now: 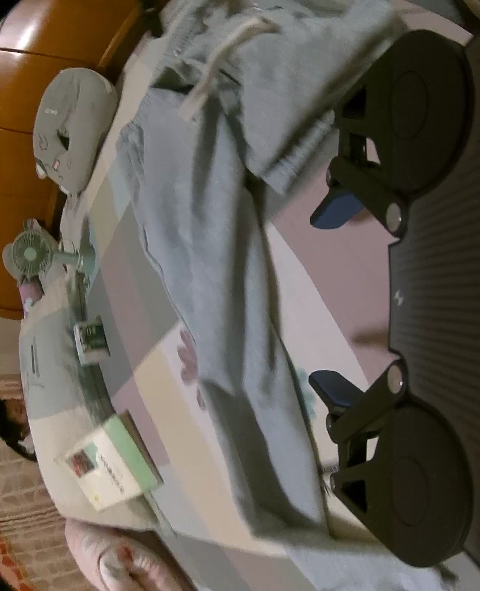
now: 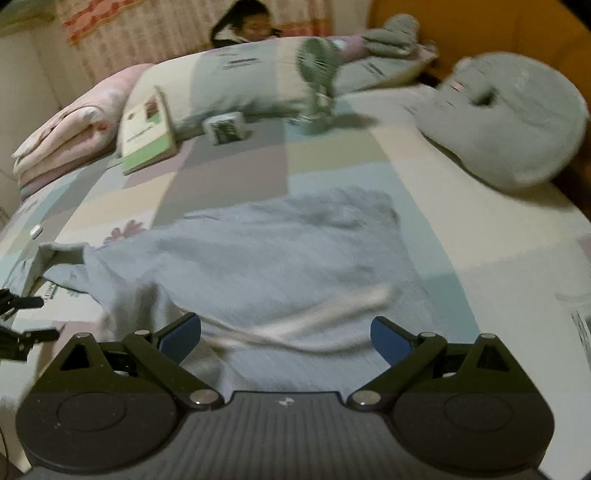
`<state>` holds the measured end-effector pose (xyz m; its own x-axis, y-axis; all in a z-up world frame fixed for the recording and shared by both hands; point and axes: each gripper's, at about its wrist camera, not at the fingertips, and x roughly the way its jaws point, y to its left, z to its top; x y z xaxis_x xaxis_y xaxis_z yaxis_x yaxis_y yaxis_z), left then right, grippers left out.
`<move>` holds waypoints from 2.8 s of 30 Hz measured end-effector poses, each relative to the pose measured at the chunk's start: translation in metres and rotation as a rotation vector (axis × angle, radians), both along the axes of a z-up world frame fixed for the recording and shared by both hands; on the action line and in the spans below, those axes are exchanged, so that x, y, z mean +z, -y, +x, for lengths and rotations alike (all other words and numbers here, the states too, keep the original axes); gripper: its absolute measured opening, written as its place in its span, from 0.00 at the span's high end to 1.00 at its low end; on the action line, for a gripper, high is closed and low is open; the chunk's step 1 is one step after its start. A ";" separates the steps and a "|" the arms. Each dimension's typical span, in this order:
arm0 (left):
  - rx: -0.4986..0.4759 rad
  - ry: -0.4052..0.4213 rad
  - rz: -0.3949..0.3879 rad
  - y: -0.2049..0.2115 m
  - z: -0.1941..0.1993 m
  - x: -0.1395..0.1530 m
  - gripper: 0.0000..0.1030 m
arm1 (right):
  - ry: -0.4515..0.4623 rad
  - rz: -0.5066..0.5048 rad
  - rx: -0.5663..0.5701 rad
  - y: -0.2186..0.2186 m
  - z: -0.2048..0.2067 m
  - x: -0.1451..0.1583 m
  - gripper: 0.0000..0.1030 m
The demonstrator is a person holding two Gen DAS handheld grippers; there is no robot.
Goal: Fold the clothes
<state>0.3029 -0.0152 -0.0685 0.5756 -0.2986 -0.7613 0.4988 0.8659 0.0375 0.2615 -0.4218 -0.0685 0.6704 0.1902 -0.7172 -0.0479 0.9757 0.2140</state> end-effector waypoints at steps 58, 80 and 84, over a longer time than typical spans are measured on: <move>0.233 0.064 -0.037 0.057 -0.052 -0.053 0.09 | -0.385 0.414 0.941 -0.026 0.328 -0.097 0.28; 0.237 0.066 -0.030 0.056 -0.052 -0.053 0.07 | 0.026 -0.221 0.748 -0.040 0.274 -0.056 0.98; 0.235 0.066 -0.032 0.054 -0.053 -0.053 0.07 | 0.018 -0.203 0.578 -0.020 0.302 -0.052 0.98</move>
